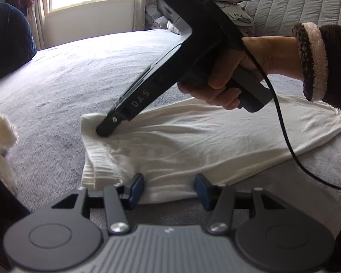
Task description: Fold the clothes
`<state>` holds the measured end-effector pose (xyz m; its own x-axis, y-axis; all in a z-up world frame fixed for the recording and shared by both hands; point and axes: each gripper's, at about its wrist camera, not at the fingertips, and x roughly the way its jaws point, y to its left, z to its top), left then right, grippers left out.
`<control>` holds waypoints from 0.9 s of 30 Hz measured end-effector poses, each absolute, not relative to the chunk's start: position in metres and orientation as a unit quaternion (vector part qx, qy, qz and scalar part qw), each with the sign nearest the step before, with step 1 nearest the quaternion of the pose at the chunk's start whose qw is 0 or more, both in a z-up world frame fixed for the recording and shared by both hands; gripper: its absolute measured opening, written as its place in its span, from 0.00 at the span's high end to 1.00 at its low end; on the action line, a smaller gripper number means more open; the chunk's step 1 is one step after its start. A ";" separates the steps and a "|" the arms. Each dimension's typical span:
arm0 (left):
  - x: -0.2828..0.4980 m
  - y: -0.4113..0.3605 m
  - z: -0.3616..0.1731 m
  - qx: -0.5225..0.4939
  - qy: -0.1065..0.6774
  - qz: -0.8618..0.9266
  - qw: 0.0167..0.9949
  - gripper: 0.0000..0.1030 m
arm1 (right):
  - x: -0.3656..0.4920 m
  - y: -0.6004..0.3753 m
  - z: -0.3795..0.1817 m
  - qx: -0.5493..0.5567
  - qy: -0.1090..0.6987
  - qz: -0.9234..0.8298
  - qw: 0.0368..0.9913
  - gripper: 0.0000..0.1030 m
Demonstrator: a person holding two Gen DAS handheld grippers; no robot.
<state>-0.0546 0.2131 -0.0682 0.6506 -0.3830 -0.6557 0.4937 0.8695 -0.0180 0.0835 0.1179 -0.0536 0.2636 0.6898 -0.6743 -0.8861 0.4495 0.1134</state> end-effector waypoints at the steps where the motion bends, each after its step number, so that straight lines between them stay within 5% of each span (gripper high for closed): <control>1: -0.055 0.214 -0.068 0.081 0.342 -0.243 0.904 0.50 | 0.080 0.118 -0.052 -0.153 0.325 0.501 0.787 0.89; 6: -0.056 0.215 -0.069 0.081 0.343 -0.243 0.904 0.49 | 0.086 0.119 -0.051 -0.161 0.315 0.479 0.804 0.89; 10: -0.061 0.216 -0.067 0.085 0.343 -0.241 0.904 0.49 | 0.095 0.113 -0.048 -0.157 0.319 0.453 0.817 0.68; 27: -0.054 0.194 -0.064 0.069 0.329 -0.260 0.905 0.49 | 0.022 0.027 -0.052 -0.126 0.325 0.470 0.811 0.66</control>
